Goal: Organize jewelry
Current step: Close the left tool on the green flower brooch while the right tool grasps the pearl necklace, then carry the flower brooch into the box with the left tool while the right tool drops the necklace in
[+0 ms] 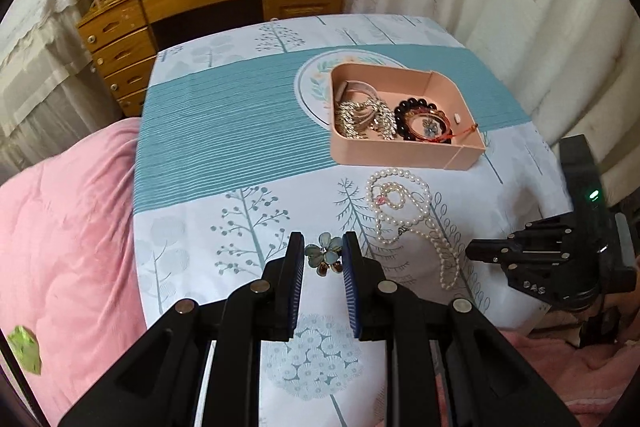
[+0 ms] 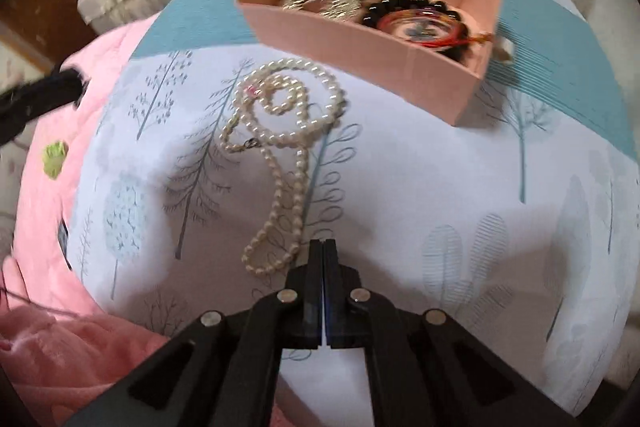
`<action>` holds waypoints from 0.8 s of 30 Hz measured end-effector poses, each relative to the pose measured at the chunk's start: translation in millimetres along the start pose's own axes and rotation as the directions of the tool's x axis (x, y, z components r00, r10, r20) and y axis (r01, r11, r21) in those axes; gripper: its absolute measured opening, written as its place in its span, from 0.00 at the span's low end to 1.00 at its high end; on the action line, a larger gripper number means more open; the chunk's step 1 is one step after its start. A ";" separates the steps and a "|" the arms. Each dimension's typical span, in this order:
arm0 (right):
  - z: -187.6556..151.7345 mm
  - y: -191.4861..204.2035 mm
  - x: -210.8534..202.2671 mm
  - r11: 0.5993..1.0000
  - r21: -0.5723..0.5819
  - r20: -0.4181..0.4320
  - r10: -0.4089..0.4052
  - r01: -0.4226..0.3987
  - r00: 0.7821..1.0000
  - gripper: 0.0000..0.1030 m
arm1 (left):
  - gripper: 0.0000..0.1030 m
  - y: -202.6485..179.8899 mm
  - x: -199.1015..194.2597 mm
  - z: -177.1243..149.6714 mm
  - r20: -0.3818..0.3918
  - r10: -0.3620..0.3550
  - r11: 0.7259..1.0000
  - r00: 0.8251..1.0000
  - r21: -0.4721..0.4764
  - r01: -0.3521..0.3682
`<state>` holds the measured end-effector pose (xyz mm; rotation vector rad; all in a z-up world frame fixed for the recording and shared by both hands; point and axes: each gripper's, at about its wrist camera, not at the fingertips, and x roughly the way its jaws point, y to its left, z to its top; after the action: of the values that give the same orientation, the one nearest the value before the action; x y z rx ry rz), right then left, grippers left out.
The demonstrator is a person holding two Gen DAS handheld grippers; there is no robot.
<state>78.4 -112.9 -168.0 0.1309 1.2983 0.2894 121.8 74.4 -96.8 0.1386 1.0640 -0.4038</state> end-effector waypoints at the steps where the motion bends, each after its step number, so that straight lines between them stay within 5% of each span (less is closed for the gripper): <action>1: 1.3 1.1 -4.5 1.000 -0.009 0.014 0.015 -0.015 1.000 0.00 | 0.16 0.1 -1.8 -1.0 0.000 0.014 1.000 1.000 -0.009 -0.014; 5: 5.4 5.4 -9.8 0.999 -0.006 0.017 0.045 -0.044 0.999 0.00 | 0.16 0.1 -11.3 -5.9 0.012 0.026 0.999 1.000 -0.046 -0.025; 16: 27.3 24.4 19.9 0.998 -0.051 -0.112 -0.050 0.045 0.992 0.01 | 0.17 -5.2 -31.1 -19.7 0.035 0.043 0.998 0.998 -0.037 -0.042; 24: 33.8 33.7 26.3 0.992 -0.072 -0.130 -0.110 0.101 0.985 0.03 | 0.17 6.1 -33.1 -13.7 0.045 0.046 0.998 0.998 -0.048 -0.044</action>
<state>112.5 -71.0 -174.7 -0.0129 1.4221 0.2528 99.0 92.6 -75.2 0.1112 1.0227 -0.3399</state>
